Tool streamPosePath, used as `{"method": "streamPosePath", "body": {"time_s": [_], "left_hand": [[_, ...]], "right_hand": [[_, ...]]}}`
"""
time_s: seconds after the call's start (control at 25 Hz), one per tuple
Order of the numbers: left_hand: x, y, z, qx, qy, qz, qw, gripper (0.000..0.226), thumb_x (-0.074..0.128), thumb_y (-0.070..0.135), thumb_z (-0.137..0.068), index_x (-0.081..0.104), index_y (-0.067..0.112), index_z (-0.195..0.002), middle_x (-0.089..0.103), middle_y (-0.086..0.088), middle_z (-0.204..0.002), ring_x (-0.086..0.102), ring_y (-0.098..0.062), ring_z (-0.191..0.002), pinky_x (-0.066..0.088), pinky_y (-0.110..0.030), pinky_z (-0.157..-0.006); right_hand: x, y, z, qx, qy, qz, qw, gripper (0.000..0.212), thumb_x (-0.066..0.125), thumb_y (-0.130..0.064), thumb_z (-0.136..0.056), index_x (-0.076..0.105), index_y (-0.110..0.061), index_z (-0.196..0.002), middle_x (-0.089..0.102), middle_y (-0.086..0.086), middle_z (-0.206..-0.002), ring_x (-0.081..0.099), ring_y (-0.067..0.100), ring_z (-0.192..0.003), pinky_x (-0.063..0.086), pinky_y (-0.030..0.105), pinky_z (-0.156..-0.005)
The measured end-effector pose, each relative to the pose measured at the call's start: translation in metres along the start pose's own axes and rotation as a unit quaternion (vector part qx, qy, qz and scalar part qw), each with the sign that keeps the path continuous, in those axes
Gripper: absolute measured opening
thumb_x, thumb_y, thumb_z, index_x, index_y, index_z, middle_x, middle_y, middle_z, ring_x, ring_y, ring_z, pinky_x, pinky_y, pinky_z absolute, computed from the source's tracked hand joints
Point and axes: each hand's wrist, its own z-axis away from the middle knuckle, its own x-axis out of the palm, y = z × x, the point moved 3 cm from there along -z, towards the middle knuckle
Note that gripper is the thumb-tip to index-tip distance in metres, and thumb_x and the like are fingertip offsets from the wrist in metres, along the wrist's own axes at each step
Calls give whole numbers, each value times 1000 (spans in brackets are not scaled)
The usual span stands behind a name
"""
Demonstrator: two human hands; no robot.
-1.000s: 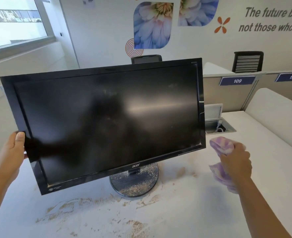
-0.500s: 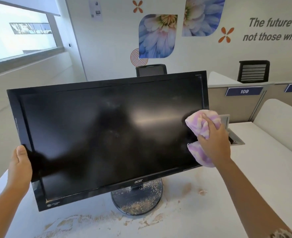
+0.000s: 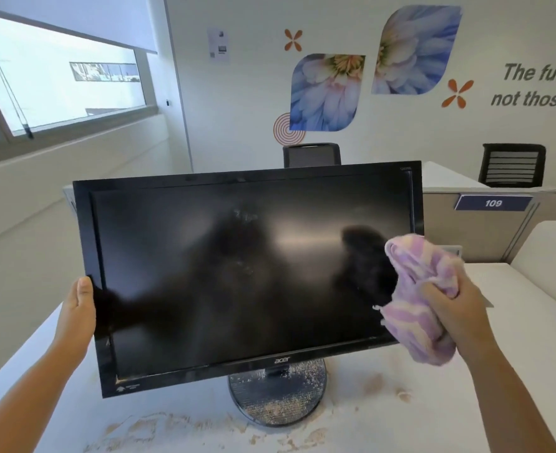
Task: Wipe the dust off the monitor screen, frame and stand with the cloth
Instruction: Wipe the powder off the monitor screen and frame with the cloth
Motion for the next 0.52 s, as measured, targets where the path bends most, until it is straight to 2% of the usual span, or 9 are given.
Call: {"method": "streamPosePath", "body": {"time_s": [0.04, 0.12, 0.2, 0.32, 0.4, 0.52], "left_hand": [[2, 4, 5, 10, -7, -4, 1000, 47, 20, 49, -96, 43, 9, -102, 51, -25, -101, 45, -50, -111, 34, -60, -97], [3, 12, 12, 15, -21, -5, 1000, 46, 19, 46, -97, 44, 9, -104, 50, -22, -99, 45, -47, -111, 34, -54, -99], [4, 14, 12, 4, -28, 8, 1000, 47, 18, 43, -98, 44, 6, -110, 49, -20, -101, 45, -43, -113, 32, -49, -101], [6, 12, 12, -5, -18, 36, 999, 47, 18, 40, -98, 44, 5, -117, 49, -20, -115, 43, -38, -118, 31, -42, -102], [10, 8, 11, -22, -20, 50, 998, 50, 16, 42, -98, 42, 8, -125, 48, -16, -126, 40, -35, -124, 29, -41, -106], [14, -3, 6, -39, -24, 73, 996, 58, 13, 48, -95, 34, 17, -138, 41, -11, -141, 35, -32, -132, 24, -44, -112]], "right_hand": [[0, 1, -6, -22, -17, 22, 999, 25, 67, -22, -85, 50, -17, -103, 56, 11, -99, 55, 28, -88, 46, 34, -76], [14, -13, -22, -63, 55, 26, 996, 42, 61, -31, -90, 44, -11, -122, 42, 19, -123, 49, 34, -108, 44, 44, -89], [39, -30, -32, -45, 58, 43, 996, 61, 50, -46, -89, 41, -6, -134, 34, 24, -134, 42, 41, -119, 40, 48, -96], [67, -38, -39, -58, 85, 91, 990, 73, 41, -60, -83, 43, -12, -138, 37, 27, -135, 43, 46, -119, 42, 52, -97], [89, -58, -40, -87, 117, 126, 981, 72, 40, -64, -84, 42, -18, -140, 40, 26, -135, 44, 45, -120, 43, 56, -98], [137, -108, -18, -166, 128, 161, 964, 64, 43, -63, -87, 41, -27, -140, 48, 22, -130, 48, 40, -117, 46, 55, -95]]}}
